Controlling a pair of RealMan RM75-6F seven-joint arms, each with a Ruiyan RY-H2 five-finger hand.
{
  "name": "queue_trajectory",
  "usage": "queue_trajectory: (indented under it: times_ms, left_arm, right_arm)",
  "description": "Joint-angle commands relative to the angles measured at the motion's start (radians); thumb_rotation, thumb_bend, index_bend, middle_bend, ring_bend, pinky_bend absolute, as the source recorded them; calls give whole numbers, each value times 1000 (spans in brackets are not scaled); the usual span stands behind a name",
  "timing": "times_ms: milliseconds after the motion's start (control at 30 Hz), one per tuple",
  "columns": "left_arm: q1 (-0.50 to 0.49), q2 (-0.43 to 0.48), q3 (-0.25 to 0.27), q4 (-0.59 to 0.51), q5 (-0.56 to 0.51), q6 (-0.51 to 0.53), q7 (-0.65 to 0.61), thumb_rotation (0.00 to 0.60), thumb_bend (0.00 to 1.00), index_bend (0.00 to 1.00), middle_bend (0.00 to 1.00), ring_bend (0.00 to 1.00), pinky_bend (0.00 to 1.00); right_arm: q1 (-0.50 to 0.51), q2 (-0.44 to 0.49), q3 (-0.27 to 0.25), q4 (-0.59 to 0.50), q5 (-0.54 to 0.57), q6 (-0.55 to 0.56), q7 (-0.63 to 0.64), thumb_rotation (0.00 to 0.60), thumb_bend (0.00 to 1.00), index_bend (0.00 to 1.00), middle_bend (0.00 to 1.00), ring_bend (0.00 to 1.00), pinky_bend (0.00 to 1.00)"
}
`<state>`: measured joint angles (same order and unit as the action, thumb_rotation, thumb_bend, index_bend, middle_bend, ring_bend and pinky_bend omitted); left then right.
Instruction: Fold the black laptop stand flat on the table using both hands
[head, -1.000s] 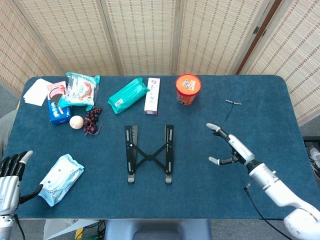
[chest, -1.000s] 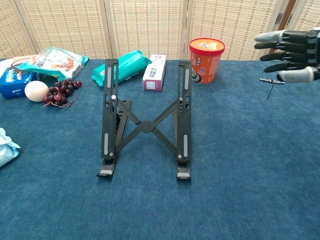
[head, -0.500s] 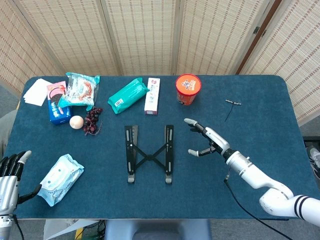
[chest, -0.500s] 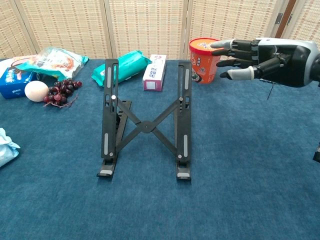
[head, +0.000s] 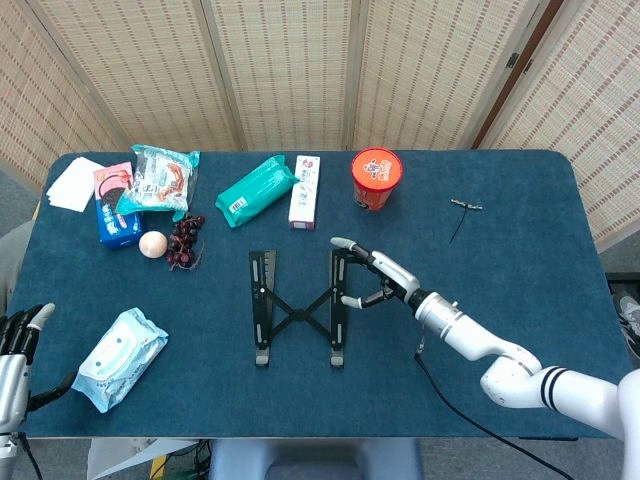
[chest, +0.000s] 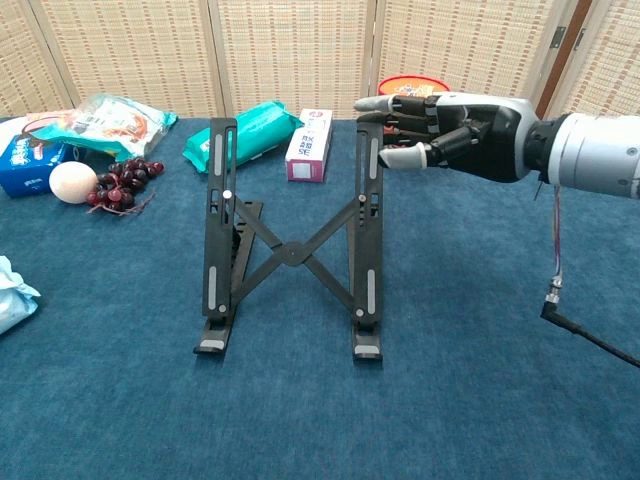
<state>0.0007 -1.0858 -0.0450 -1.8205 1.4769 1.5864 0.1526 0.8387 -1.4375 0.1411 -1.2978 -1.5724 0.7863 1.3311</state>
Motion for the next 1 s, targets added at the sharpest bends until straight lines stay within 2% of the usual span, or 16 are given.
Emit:
queue_trajectory:
  times_ms: [33,233,467,733,1000]
  left_arm:
    - [0,0,-1,-1,0,1,1,600,177,92,106,71,18]
    - [3,2,-1,-5,1,3,4,600,177,92,106,71,18]
    - [7,5,-2,-8,-4,7,9,600,177,92,106,71,18]
    - [4,3,-2,-10,2,2,15,600,175,92,106,71,18]
    - [3,-1,0,-5,6,0,17,600,176,92,106,71,18]
  right_arm:
    - [12,-19,1,11,2,9,20,600,154,0,39,0,96]
    - [14,-36,-15,11,-16,56,88,600,163,0,102,0,115]
    - [-16,4,-76,-41,-106,190,155,600,173,0,132,0,145]
    - [-61,95,-142,-182,-196,343,106,600,173,0,134,0,145]
    - [-88,161,-196,-308,-241,402,6,600,172,0,134,0,145]
